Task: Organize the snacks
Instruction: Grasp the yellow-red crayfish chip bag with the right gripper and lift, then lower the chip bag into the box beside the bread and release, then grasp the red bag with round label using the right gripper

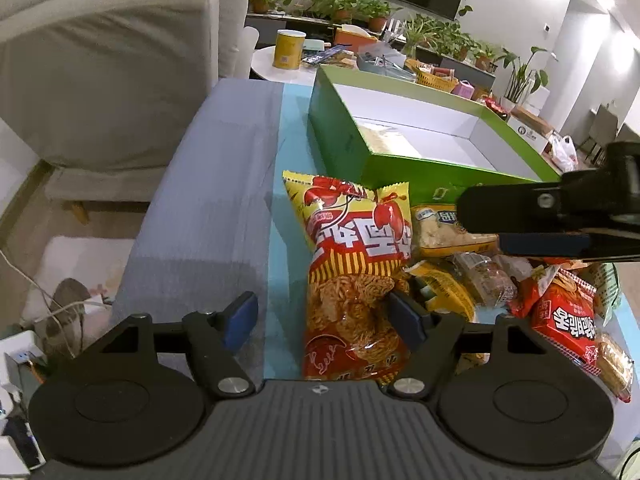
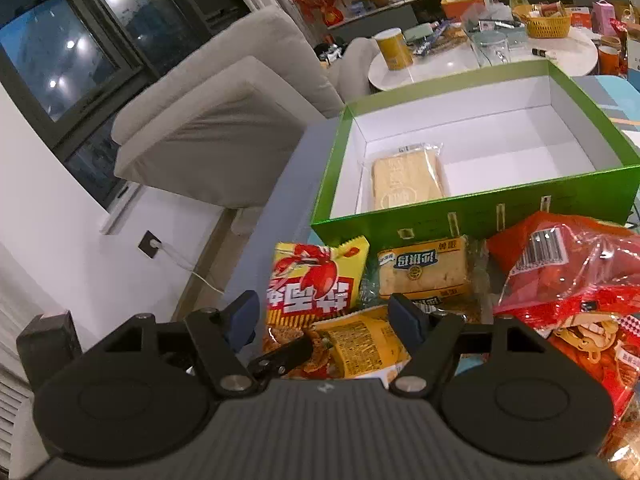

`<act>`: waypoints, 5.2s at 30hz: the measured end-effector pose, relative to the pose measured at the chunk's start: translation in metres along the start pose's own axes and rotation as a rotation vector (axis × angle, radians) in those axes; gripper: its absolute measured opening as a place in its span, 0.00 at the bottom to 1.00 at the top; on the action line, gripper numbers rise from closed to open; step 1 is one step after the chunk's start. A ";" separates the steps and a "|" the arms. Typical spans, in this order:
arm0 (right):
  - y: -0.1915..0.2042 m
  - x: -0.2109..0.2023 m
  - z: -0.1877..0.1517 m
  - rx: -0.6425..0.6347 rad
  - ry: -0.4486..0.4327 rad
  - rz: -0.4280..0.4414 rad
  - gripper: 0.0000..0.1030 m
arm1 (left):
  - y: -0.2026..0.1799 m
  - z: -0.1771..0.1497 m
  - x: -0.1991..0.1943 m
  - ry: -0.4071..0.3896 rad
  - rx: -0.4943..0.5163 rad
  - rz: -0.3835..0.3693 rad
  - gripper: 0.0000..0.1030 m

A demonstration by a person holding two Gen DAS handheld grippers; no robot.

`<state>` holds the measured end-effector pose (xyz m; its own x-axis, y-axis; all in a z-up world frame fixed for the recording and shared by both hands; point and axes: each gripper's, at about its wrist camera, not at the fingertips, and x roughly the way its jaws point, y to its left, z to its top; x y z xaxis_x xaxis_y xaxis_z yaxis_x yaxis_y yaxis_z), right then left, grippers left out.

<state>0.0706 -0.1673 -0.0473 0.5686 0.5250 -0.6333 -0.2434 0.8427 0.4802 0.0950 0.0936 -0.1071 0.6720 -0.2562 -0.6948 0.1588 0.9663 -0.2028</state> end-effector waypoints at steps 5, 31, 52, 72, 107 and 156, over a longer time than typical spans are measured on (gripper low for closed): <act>0.004 0.020 0.001 -0.013 0.036 0.007 0.76 | 0.005 -0.006 -0.001 -0.008 -0.010 -0.025 0.70; 0.027 0.056 0.002 -0.077 0.098 0.006 0.63 | -0.006 -0.005 -0.027 -0.084 0.068 -0.142 0.35; 0.040 -0.042 0.056 -0.143 -0.236 0.042 0.62 | -0.076 0.048 -0.101 -0.346 0.267 -0.168 0.35; -0.028 -0.045 0.103 -0.087 -0.298 -0.006 0.63 | -0.137 0.091 -0.046 -0.317 0.296 -0.231 0.35; -0.099 0.038 0.104 0.078 -0.081 -0.032 0.63 | -0.143 0.093 0.059 -0.068 0.245 -0.163 0.35; -0.079 -0.033 0.003 0.065 -0.072 -0.099 0.65 | -0.113 0.038 -0.030 -0.087 0.123 -0.046 0.44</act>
<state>0.0738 -0.2521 -0.0624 0.6424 0.4281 -0.6357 -0.1331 0.8792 0.4576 0.0840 -0.0071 -0.0373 0.7215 -0.3019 -0.6231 0.2743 0.9509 -0.1431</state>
